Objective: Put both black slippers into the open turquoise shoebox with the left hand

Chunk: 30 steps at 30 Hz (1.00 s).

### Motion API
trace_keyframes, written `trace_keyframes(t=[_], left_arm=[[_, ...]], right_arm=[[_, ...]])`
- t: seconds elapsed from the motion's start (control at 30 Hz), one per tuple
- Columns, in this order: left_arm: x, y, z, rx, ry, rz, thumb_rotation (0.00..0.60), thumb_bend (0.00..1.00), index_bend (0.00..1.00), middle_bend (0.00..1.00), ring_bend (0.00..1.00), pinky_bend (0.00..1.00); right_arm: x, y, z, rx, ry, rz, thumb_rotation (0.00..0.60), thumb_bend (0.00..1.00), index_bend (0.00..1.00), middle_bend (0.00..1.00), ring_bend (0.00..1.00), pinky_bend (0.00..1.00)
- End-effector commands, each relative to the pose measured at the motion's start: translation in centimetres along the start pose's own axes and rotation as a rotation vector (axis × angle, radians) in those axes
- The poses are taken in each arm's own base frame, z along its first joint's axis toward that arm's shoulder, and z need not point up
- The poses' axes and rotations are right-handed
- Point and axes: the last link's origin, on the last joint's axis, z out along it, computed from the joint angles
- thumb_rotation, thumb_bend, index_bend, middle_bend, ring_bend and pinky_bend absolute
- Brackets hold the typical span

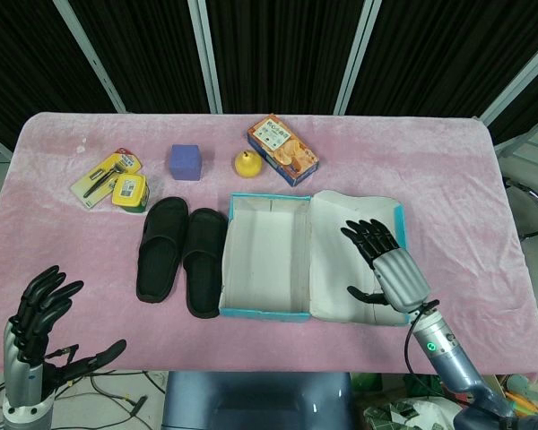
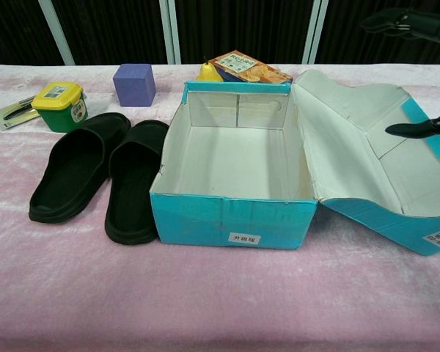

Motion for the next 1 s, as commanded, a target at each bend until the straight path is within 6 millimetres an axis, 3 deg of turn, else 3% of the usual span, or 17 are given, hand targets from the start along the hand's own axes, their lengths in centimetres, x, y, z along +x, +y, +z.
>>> trace_keyframes(t=[0.03, 0.2, 0.33, 0.67, 1.0], left_arm=[[-0.2, 0.4, 0.3, -0.020, 0.021, -0.016, 0.600, 0.01, 0.13, 0.17, 0.11, 0.13], [-0.4, 0.0, 0.3, 0.002, 0.007, 0.020, 0.600, 0.01, 0.13, 0.17, 0.11, 0.13], [-0.1, -1.2, 0.2, 0.093, -0.048, 0.115, 0.600, 0.01, 0.15, 0.19, 0.11, 0.13], [0.6, -5.4, 0.1, 0.369, -0.379, 0.457, 0.600, 0.01, 0.17, 0.22, 0.16, 0.15], [-1.6, -10.4, 1.2, 0.579, -0.629, 0.522, 0.600, 0.01, 0.15, 0.23, 0.18, 0.15]], right_arm=[[-0.1, -0.2, 0.5, 0.005, 0.001, 0.006, 0.600, 0.11, 0.08, 0.05, 0.00, 0.00], [-0.1, 0.1, 0.7, -0.007, 0.002, 0.012, 0.600, 0.11, 0.08, 0.05, 0.00, 0.00], [0.1, 1.2, -0.3, -0.052, 0.009, -0.005, 0.600, 0.11, 0.08, 0.05, 0.00, 0.00], [1.3, 5.2, -5.8, -0.284, 0.063, -0.081, 0.600, 0.11, 0.07, 0.05, 0.00, 0.00], [2.8, 6.7, -11.7, -0.422, 0.096, -0.130, 0.600, 0.11, 0.07, 0.05, 0.00, 0.00]])
